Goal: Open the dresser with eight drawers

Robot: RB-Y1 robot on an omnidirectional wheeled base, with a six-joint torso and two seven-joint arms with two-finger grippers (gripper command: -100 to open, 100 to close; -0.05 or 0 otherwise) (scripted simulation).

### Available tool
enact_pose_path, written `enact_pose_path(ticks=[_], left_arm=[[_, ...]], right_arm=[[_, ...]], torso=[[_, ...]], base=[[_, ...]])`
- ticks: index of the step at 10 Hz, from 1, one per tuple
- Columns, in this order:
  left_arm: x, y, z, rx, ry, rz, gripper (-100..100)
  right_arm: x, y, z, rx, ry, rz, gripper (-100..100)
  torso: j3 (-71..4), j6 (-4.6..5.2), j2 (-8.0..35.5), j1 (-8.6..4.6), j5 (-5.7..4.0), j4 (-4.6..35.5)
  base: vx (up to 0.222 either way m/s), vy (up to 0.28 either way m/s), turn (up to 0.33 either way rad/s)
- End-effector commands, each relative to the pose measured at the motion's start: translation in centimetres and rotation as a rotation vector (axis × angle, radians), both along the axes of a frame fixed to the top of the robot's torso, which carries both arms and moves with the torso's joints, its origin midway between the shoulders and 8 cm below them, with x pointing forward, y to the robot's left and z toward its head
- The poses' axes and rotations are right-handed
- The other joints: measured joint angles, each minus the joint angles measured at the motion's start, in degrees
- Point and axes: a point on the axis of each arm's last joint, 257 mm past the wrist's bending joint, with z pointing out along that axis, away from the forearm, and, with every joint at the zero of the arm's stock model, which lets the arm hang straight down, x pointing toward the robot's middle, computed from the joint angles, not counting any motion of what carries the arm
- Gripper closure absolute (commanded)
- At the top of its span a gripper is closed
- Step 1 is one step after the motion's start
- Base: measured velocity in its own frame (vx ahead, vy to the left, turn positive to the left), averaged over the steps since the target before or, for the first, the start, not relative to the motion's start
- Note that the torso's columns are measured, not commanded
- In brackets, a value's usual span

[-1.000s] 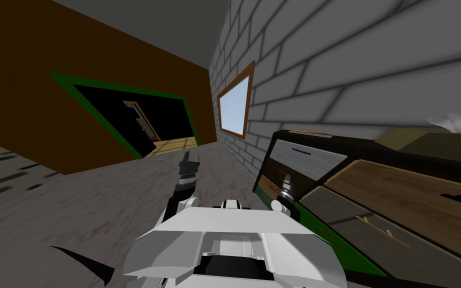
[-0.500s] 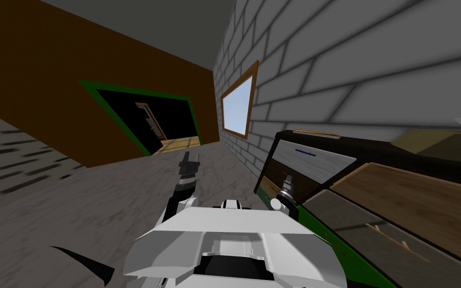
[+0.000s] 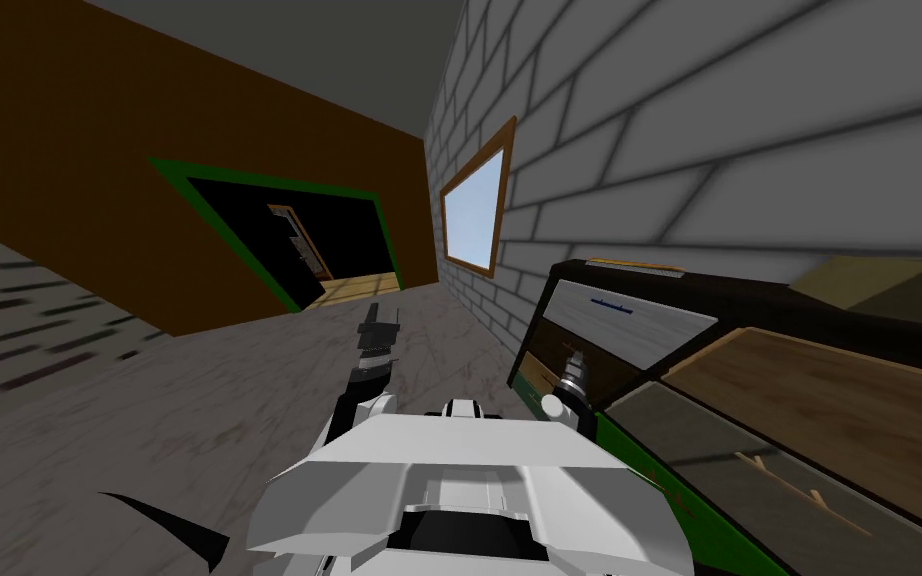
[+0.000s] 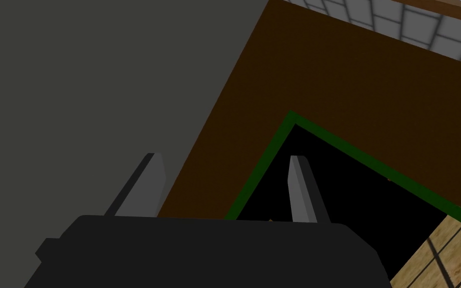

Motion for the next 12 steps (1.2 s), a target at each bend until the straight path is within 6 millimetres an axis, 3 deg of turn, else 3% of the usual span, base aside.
enact_pose_path(ticks=[1, 2, 4, 7, 10, 11, 12], left_arm=[[0.0, 0.0, 0.0, 0.0, 0.0, 0.0, 0], [0.0, 0.0, 0.0, 0.0, 0.0, 0.0, 0], [0.0, 0.0, 0.0, 0.0, 0.0, 0.0, 0], [0.0, 0.0, 0.0, 0.0, 0.0, 0.0, 0], [0.0, 0.0, 0.0, 0.0, 0.0, 0.0, 0], [0.0, 0.0, 0.0, 0.0, 0.0, 0.0, 0], [0.0, 0.0, 0.0, 0.0, 0.0, 0.0, 0]], right_arm=[[3.8, 4.3, -0.4, -0.032, 0.054, 0.101, 100], [4.8, 6.4, -0.5, -0.067, 0.084, 0.152, 100], [6.6, 10.2, -1.5, -0.14, 0.171, 0.253, 100], [7.9, 12.3, -2.3, -0.256, 0.28, 0.324, 100], [8.3, 13.1, -2.8, -0.337, 0.355, 0.342, 100], [7.3, 11.8, -2.0, -0.251, 0.276, 0.308, 100], [7.3, 11.8, -2.0, -0.251, 0.275, 0.308, 100]], torso=[[0.0, 0.02, -0.1, -0.22, -0.08, -0.1], [-0.2, 0.06, -0.3, -0.49, -0.15, -0.1], [-0.1, -0.05, -0.2, -0.22, -0.06, -0.1], [-0.1, 0.02, -0.1, -0.11, -0.01, 0.0], [-0.1, 0.01, -0.2, -0.22, -0.05, 0.0], [-0.1, 0.01, -0.2, -0.22, -0.05, 0.0], [-0.1, 0.03, -0.2, -0.04, -0.01, 0.0]], base=[[0.011, -0.045, -0.388], [0.021, -0.055, -0.409], [0.004, -0.032, 0.004], [-0.001, -0.001, 0.003], [0.0, 0.002, 0.0], [-0.006, 0.054, -0.115], [-0.002, 0.075, -0.084]])
